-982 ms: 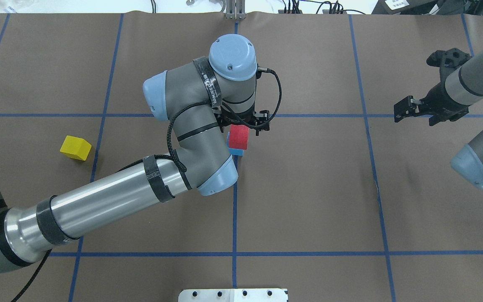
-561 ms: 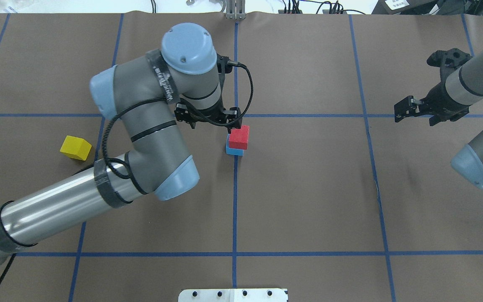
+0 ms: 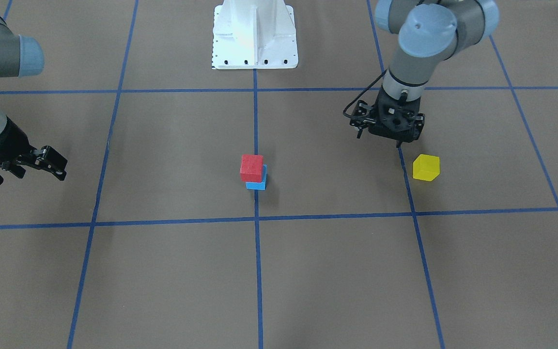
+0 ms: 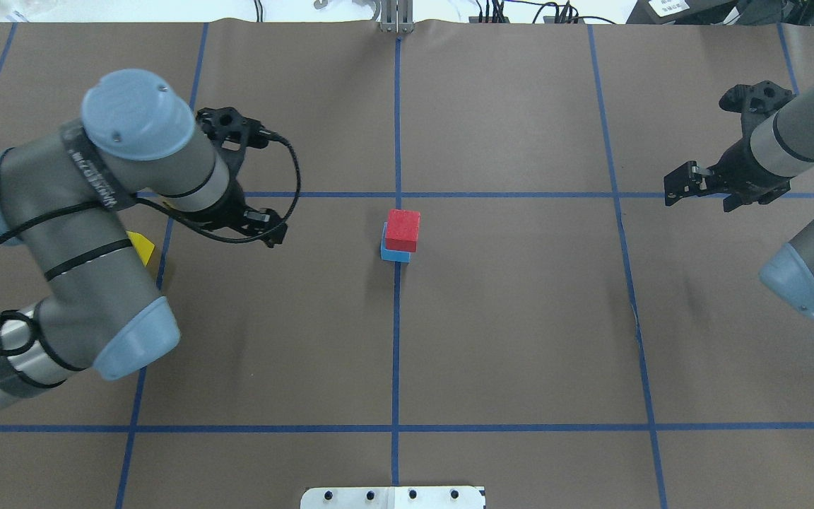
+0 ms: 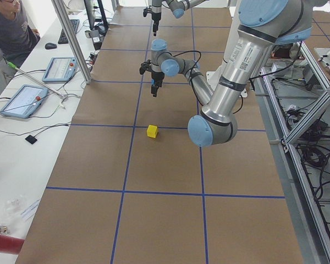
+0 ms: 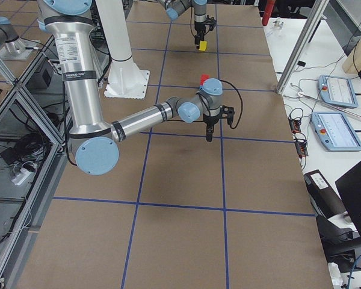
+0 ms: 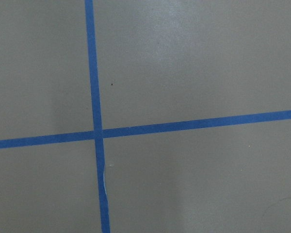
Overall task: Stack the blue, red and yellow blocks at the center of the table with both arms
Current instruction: 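Move the left gripper back to the yellow cube and grasp it, then carry the yellow cube with the left gripper above the red cube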
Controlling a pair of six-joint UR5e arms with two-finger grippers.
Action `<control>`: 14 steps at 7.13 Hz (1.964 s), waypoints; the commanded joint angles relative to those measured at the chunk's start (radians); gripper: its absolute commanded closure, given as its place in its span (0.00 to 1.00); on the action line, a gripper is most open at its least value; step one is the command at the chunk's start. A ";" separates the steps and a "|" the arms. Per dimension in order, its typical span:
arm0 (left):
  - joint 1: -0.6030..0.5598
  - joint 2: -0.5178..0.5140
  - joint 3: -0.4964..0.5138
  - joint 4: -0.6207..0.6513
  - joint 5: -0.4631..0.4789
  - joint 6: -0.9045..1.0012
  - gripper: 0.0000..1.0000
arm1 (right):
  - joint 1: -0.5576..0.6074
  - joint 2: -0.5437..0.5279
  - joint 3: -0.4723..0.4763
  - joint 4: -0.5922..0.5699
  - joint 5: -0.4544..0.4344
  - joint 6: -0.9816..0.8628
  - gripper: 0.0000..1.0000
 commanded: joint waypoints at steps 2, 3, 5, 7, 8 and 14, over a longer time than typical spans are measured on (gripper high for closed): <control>-0.061 0.165 0.099 -0.238 -0.018 0.083 0.01 | 0.000 0.001 0.002 0.000 0.000 0.000 0.00; -0.066 0.165 0.113 -0.241 -0.017 0.086 0.01 | -0.001 0.000 0.003 0.002 0.000 0.003 0.00; -0.068 0.093 0.205 -0.255 -0.017 0.072 0.01 | 0.000 0.000 0.000 0.002 0.000 0.003 0.00; -0.066 0.076 0.262 -0.272 -0.017 0.075 0.01 | -0.001 0.000 0.002 0.002 0.000 0.008 0.00; -0.064 0.076 0.275 -0.277 -0.018 0.072 0.01 | 0.000 0.003 0.003 0.002 -0.002 0.009 0.00; -0.103 -0.120 0.207 -0.043 -0.162 -0.013 1.00 | -0.001 0.004 0.008 0.002 0.000 0.009 0.00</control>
